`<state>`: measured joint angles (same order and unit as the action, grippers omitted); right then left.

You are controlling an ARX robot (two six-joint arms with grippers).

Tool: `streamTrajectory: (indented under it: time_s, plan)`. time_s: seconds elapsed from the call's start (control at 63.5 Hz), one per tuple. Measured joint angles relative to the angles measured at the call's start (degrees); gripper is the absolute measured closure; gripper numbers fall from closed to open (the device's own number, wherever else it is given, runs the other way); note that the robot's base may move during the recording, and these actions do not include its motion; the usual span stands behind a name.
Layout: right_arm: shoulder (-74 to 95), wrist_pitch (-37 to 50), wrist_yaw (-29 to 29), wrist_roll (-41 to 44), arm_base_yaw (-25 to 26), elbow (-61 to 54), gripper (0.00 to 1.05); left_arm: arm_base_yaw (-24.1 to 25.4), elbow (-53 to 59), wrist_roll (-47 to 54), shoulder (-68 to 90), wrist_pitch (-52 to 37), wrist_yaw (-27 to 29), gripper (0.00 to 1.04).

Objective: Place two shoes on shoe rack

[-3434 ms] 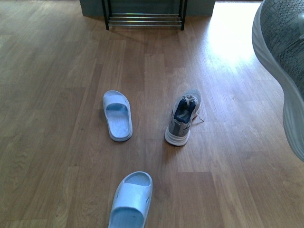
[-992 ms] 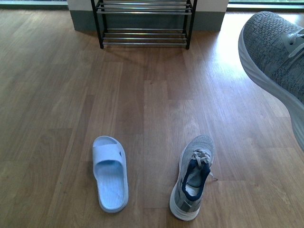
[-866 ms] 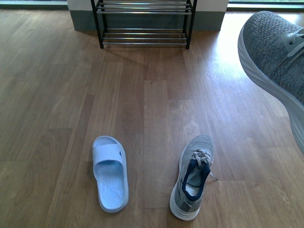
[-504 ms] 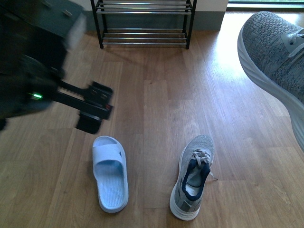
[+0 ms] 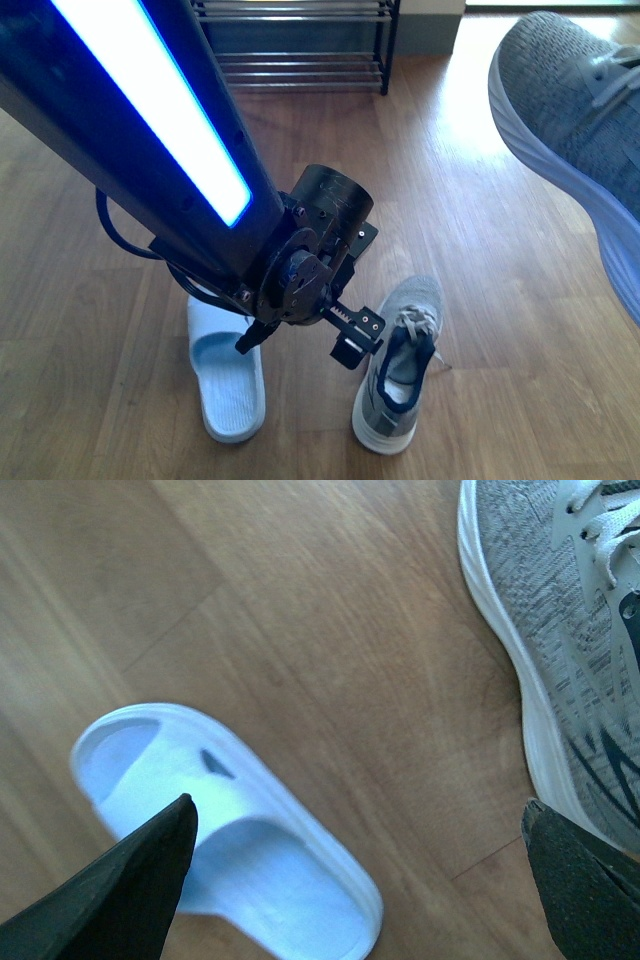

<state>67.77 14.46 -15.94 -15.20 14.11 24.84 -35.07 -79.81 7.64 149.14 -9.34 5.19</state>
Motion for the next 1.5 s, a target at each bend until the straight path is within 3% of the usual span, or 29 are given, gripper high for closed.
streamTrajectory:
  time_s: [0.221,0.457,0.599,0.961,1.181,1.402,1.496]
  plan:
    - [0.00,0.00,0.00,0.00,0.00,0.00,1.03,-2.34,-13.79,-0.22,10.19,1.60,-8.26,0.09]
    - [0.00,0.00,0.00,0.02,0.00,0.00,1.03,-3.61,-21.79,-0.33,14.91,6.58,-9.64,0.09]
    - [0.00,0.00,0.00,0.02,0.00,0.00,1.03,-3.76,-22.45,-0.28,15.26,8.52,-4.74,0.09]
    - [0.00,0.00,0.00,0.00,0.00,0.00,1.03,-1.60,-9.07,-1.79,7.85,3.43,-0.26,0.09]
    - [0.00,0.00,0.00,0.00,0.00,0.00,1.03,0.55,1.44,-4.92,1.38,-0.74,-6.32,0.09]
    - [0.00,0.00,0.02,0.00,0.00,0.00,1.03,3.50,4.33,-6.08,2.80,0.02,1.97,0.09]
    - [0.00,0.00,0.00,0.00,0.00,0.00,1.03,4.92,4.87,-7.91,4.79,-2.60,0.13,0.09]
